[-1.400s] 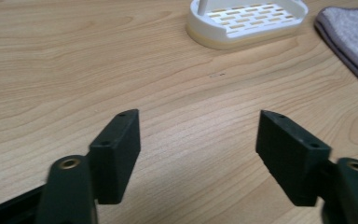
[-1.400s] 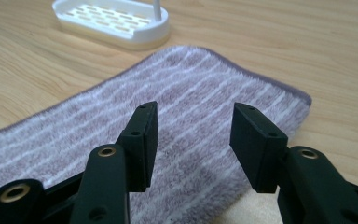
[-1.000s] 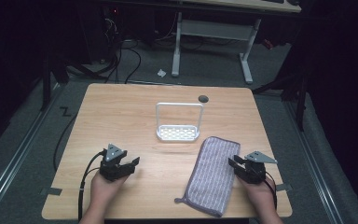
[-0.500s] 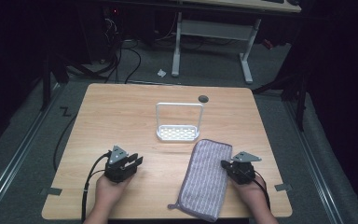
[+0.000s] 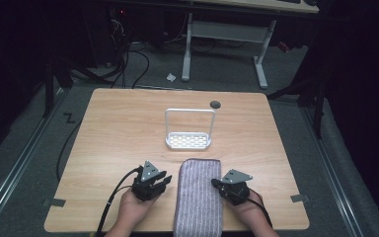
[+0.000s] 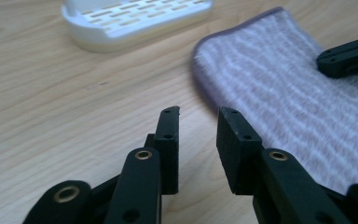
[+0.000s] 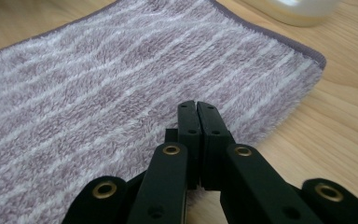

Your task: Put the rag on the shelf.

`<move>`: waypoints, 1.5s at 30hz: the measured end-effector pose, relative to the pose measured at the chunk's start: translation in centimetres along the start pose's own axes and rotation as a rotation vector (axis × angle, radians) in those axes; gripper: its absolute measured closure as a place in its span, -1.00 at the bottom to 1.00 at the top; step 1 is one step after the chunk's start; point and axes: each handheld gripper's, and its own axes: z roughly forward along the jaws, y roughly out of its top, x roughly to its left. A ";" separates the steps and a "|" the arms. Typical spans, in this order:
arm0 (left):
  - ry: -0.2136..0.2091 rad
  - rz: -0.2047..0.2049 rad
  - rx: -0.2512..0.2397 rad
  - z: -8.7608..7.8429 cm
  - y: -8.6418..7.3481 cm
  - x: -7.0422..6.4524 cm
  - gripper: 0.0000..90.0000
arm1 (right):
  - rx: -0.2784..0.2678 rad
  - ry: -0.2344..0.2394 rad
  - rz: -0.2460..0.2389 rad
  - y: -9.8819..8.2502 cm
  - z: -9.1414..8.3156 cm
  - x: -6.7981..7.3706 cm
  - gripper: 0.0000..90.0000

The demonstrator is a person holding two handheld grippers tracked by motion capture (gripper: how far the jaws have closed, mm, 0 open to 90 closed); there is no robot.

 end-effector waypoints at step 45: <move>0.058 -0.098 0.052 2.2 -0.4 -0.5 0.64 | -0.055 0.035 -0.004 1.0 -0.5 2.8 0.55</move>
